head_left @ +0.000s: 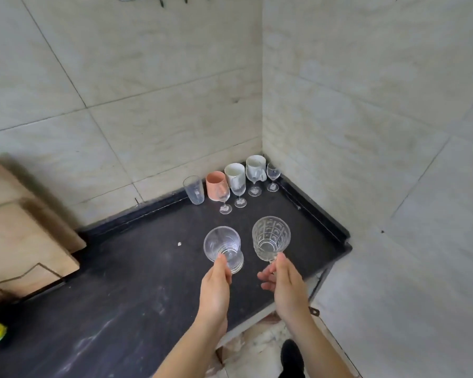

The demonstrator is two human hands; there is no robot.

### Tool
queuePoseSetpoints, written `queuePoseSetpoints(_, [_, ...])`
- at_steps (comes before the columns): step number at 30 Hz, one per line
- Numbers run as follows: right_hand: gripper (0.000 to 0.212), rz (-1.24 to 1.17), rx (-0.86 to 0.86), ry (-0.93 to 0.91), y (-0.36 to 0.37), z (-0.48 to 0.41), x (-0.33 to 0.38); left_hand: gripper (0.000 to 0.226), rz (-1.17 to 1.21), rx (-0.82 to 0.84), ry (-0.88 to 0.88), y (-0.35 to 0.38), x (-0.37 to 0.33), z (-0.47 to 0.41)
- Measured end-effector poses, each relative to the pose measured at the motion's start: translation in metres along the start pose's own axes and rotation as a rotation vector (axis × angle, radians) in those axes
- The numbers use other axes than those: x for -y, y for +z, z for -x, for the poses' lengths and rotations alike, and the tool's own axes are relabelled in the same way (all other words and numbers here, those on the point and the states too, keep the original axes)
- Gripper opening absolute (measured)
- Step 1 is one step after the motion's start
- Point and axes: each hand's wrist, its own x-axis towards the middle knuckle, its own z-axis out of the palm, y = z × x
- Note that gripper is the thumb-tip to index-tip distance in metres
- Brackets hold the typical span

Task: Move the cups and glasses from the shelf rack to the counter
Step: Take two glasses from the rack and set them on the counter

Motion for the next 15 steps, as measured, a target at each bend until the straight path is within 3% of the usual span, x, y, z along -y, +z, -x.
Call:
queuePoseSetpoints(8, [0.048, 0.146, 0.092, 0.134, -0.012, -0.185, 0.014, 0.040, -0.017, -0.102, -0.110, 0.098, -0.050, -0.126])
queuePoseSetpoints(15, [0.047, 0.226, 0.104, 0.222, -0.019, -0.268, -0.012, 0.039, -0.044, -0.066, -0.267, 0.151, -0.047, -0.199])
